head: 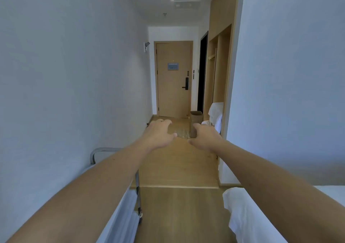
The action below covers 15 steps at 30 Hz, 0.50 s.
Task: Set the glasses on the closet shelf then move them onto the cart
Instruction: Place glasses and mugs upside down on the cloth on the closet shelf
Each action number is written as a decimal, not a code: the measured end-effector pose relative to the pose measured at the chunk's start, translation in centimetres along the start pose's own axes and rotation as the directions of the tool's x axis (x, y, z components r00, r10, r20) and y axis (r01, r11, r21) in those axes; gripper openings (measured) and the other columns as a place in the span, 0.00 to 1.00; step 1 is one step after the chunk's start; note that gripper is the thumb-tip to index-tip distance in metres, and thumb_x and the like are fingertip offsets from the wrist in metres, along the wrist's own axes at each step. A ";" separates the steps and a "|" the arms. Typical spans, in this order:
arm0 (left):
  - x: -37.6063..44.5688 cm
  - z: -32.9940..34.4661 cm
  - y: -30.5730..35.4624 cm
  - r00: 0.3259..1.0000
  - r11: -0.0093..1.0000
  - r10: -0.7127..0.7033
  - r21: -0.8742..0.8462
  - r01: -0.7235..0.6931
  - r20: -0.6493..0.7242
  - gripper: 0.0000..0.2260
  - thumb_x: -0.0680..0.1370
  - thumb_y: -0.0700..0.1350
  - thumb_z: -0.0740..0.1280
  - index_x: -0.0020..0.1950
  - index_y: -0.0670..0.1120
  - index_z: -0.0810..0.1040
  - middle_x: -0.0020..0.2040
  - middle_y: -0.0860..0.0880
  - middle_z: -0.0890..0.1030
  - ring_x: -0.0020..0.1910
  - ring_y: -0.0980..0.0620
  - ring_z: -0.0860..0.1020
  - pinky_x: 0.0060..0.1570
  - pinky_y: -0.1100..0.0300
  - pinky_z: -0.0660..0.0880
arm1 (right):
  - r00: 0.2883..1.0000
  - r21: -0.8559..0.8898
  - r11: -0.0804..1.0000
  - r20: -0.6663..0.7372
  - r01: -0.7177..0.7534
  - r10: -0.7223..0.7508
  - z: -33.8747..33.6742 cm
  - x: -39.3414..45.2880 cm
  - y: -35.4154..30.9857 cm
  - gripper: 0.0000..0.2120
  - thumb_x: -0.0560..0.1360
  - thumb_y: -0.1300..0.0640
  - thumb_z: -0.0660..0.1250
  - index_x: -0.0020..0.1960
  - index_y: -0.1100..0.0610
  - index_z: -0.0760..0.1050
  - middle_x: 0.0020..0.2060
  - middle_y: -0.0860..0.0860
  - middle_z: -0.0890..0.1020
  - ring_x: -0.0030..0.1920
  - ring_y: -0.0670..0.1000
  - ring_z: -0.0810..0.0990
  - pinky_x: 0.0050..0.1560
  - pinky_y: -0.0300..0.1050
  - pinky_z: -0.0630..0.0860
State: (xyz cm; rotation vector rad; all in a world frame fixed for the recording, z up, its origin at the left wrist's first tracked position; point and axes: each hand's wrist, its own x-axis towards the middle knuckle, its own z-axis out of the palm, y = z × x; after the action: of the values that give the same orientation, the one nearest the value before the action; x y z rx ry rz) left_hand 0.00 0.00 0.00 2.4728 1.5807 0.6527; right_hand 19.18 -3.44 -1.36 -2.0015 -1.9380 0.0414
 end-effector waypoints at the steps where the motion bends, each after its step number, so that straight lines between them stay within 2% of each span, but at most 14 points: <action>1: 1.2 0.3 0.3 1.000 1.000 0.004 0.007 -0.004 0.002 0.28 0.81 0.56 0.66 0.78 0.49 0.66 0.77 0.45 0.68 0.75 0.43 0.66 0.72 0.44 0.68 | 1.000 0.017 1.000 -0.004 0.003 -0.003 0.0 1.0 0.6 0.28 0.77 0.46 0.67 0.73 0.55 0.66 0.61 0.56 0.77 0.62 0.59 0.75 0.64 0.58 0.75; 8: 9.9 2.8 1.8 1.000 0.999 -0.029 0.022 0.029 0.006 0.28 0.81 0.57 0.66 0.78 0.49 0.66 0.77 0.45 0.68 0.76 0.43 0.65 0.72 0.44 0.67 | 1.000 0.037 0.999 0.021 0.004 -0.005 -0.2 9.0 5.4 0.30 0.77 0.47 0.67 0.75 0.56 0.64 0.65 0.57 0.75 0.65 0.60 0.72 0.63 0.56 0.74; 15: 17.0 6.6 1.7 1.000 0.999 -0.029 0.043 0.028 0.011 0.28 0.81 0.57 0.66 0.78 0.49 0.66 0.76 0.45 0.69 0.75 0.43 0.65 0.71 0.45 0.68 | 0.999 0.052 0.999 0.035 0.013 -0.015 1.5 15.8 9.2 0.27 0.77 0.47 0.68 0.72 0.55 0.67 0.63 0.55 0.76 0.61 0.58 0.74 0.60 0.56 0.76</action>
State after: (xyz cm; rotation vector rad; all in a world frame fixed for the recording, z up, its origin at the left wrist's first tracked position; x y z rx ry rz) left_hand 10.27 15.10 -0.46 2.4749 1.6397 0.6046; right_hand 28.59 12.24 -1.77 -1.9663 -1.9525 0.1237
